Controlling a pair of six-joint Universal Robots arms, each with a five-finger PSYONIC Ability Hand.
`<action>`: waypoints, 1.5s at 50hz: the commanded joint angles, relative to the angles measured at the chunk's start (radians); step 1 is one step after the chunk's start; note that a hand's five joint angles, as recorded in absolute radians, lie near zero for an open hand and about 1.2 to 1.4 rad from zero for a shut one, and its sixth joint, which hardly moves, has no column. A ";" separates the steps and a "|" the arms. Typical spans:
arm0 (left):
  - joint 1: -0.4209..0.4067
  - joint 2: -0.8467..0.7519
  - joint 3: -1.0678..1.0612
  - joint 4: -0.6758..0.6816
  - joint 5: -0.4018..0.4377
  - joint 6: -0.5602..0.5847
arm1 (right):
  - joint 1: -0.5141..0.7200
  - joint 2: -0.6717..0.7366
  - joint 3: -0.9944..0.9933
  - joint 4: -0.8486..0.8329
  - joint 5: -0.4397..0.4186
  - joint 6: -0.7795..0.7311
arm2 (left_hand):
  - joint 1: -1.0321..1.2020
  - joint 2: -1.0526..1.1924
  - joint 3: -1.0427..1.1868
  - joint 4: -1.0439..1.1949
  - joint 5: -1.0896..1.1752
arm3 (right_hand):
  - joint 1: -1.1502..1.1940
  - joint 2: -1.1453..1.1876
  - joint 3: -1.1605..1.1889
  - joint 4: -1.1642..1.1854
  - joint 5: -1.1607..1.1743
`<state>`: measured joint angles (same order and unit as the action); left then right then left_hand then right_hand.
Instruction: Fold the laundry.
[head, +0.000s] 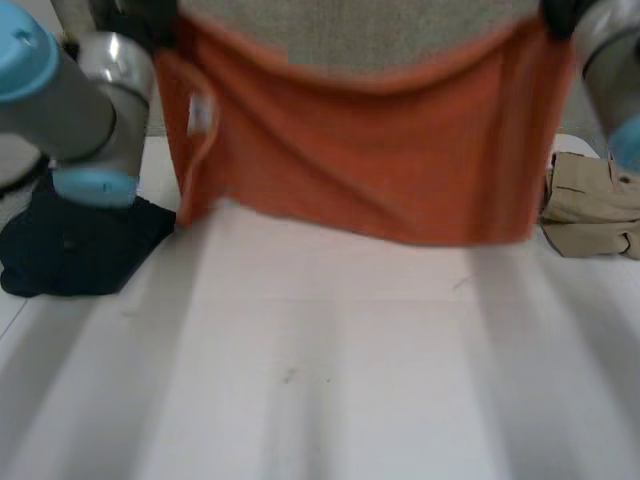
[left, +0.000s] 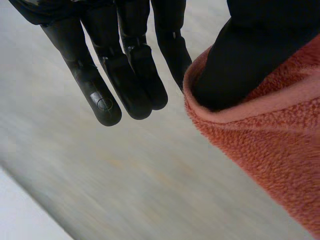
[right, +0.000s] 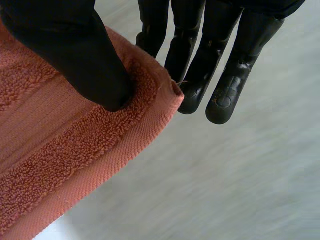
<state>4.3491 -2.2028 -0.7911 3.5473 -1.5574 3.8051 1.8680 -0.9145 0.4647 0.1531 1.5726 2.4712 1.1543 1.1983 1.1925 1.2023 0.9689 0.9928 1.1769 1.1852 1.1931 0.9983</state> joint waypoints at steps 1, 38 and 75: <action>-0.011 0.092 0.020 0.113 -0.004 -0.054 | 0.028 -0.096 -0.025 -0.142 0.012 0.045 | 0.242 0.198 0.204 0.194 0.253 | 0.403 0.219 0.211 0.203 0.223; 0.000 0.123 -0.861 -0.108 0.108 -0.099 | -0.096 -0.230 1.020 -0.191 -0.120 0.017 | -0.664 -0.708 -0.703 -0.712 -0.654 | 0.403 0.219 0.211 0.203 0.223; 0.141 0.230 -1.021 -0.246 0.010 -0.602 | -0.185 -0.230 1.105 -0.253 -0.144 0.028 | -0.541 -0.586 -0.580 -0.590 -0.531 | 0.403 0.219 0.211 0.203 0.223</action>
<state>4.4984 -1.9162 -1.8592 3.2985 -1.5430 3.1988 1.6828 -1.1444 1.5583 -0.0979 1.4291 2.4989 0.5366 0.5320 0.5300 0.5356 0.3635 0.9928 1.1769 1.1852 1.1932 1.0015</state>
